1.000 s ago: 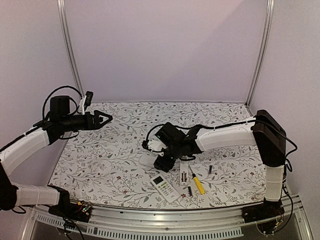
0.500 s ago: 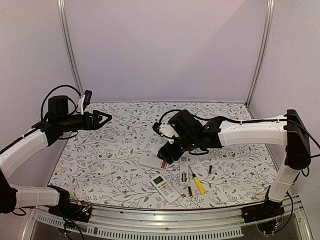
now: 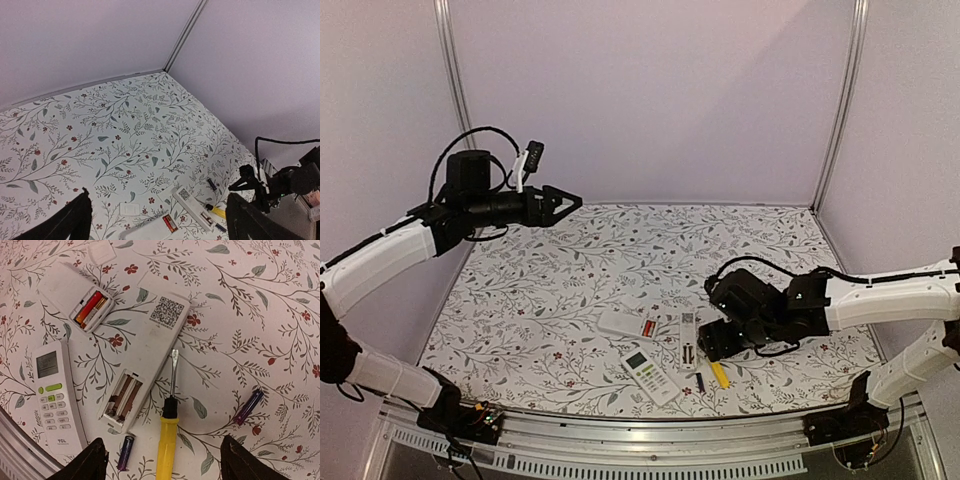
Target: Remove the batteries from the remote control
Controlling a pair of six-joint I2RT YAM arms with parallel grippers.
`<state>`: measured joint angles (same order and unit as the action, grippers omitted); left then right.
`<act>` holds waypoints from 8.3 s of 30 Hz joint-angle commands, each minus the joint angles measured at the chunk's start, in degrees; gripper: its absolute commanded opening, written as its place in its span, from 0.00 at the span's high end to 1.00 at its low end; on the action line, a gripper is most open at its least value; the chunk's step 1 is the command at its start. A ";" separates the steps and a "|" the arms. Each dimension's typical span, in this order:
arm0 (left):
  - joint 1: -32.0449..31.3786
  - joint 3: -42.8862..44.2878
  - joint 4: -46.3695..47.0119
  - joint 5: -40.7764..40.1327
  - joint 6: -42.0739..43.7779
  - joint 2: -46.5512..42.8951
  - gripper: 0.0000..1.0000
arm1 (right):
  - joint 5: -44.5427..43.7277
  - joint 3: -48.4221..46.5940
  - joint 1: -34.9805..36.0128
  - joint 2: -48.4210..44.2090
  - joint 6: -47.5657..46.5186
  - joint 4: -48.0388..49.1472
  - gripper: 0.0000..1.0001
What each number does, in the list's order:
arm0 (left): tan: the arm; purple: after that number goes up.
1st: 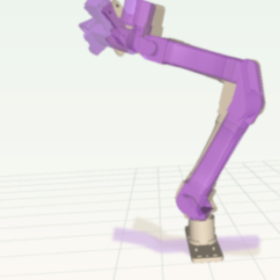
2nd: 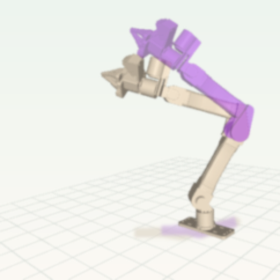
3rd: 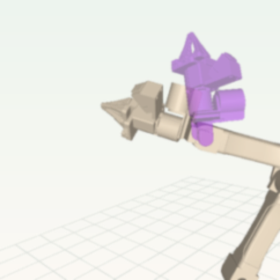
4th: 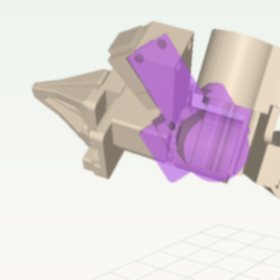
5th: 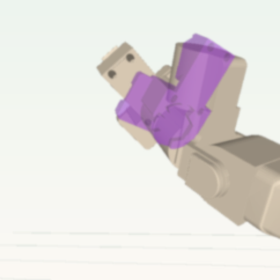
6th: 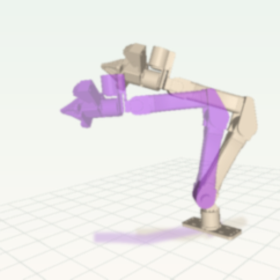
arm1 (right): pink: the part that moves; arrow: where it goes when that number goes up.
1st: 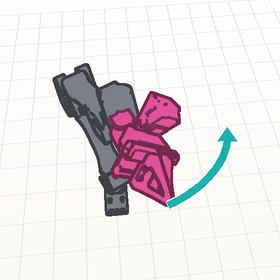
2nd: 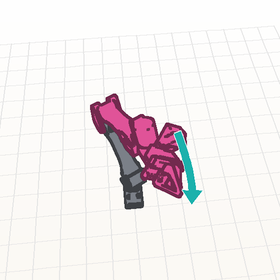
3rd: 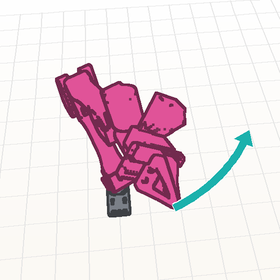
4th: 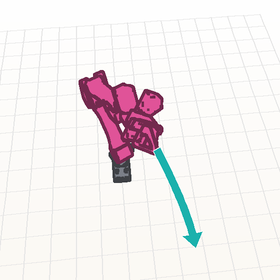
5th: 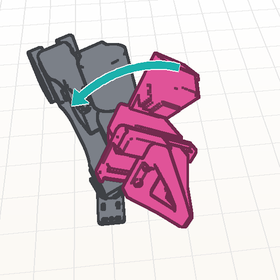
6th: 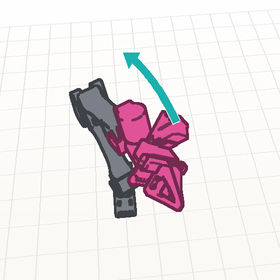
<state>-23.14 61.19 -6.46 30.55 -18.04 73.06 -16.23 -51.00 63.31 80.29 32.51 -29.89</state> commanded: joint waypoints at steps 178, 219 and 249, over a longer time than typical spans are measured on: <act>-17.33 -26.83 39.45 -6.98 -41.08 -7.58 0.26 | 21.91 -5.20 -5.21 -2.44 9.34 44.84 1.00; -19.65 -30.15 31.83 -12.88 -45.92 20.66 0.19 | 17.41 -6.94 -11.85 16.61 -19.26 19.58 1.00; -17.35 2.98 -13.92 -22.36 -0.86 31.07 0.10 | 16.58 0.95 -8.32 5.14 -13.52 17.51 1.00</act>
<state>-41.19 59.33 -7.42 9.74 -34.28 101.56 1.93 -50.57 53.54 85.78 17.30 -11.22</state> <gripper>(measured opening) 0.886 0.145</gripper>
